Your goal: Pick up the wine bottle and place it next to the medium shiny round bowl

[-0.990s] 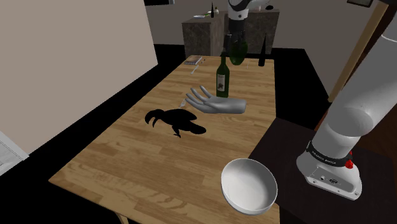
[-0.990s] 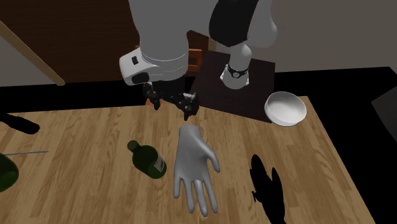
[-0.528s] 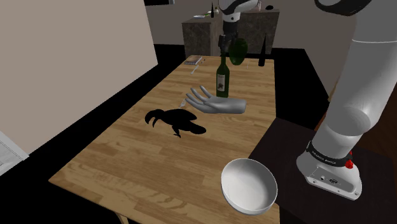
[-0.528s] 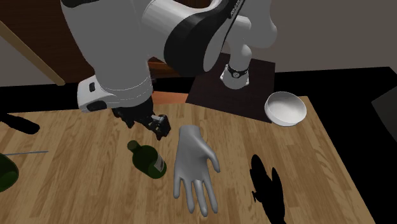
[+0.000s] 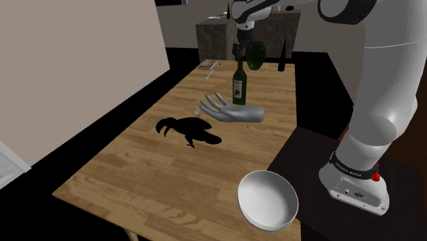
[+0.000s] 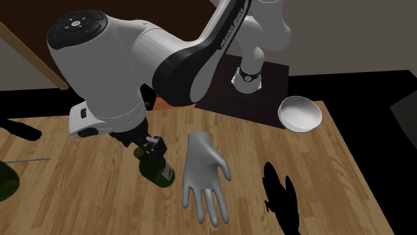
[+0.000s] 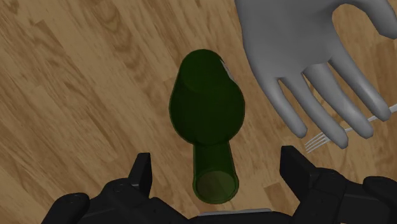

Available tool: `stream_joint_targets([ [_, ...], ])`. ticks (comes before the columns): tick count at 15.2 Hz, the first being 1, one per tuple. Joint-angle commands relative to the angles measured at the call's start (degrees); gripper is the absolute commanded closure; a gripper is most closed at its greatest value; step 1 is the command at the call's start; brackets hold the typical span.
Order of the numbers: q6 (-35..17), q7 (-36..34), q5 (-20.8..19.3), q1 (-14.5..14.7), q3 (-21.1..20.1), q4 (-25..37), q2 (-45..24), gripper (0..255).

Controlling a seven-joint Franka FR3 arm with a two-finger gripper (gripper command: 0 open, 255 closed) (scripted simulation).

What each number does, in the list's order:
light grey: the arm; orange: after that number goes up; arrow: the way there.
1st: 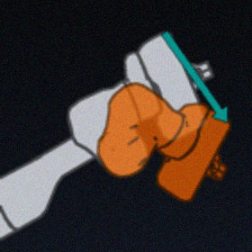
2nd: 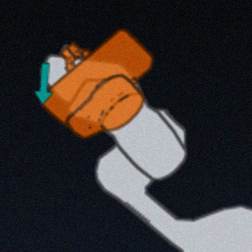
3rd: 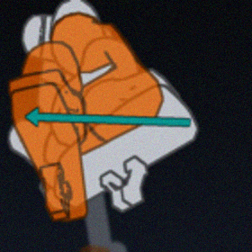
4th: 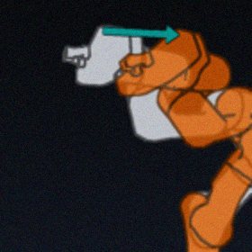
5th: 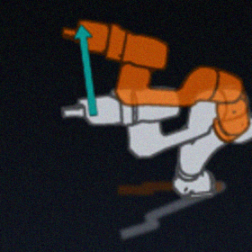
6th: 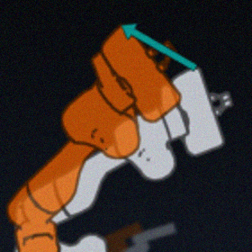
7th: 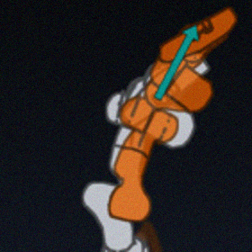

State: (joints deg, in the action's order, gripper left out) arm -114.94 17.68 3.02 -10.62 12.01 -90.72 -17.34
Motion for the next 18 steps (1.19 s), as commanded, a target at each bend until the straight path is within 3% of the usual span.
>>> stream_joint_targets([
  [1, -1.5, 0.1, 0.1, 0.0, 0.0, -1.2, -0.3, 0],
  [9, -1.9, 0.1, 0.1, -0.1, 0.0, -1.4, -0.4, 0],
  [10, -1.9, 0.1, 0.1, -0.1, 0.0, -1.4, -0.4, 255],
  [18, -1.9, 0.1, 0.1, 0.0, 0.0, -1.4, -0.4, 255],
])
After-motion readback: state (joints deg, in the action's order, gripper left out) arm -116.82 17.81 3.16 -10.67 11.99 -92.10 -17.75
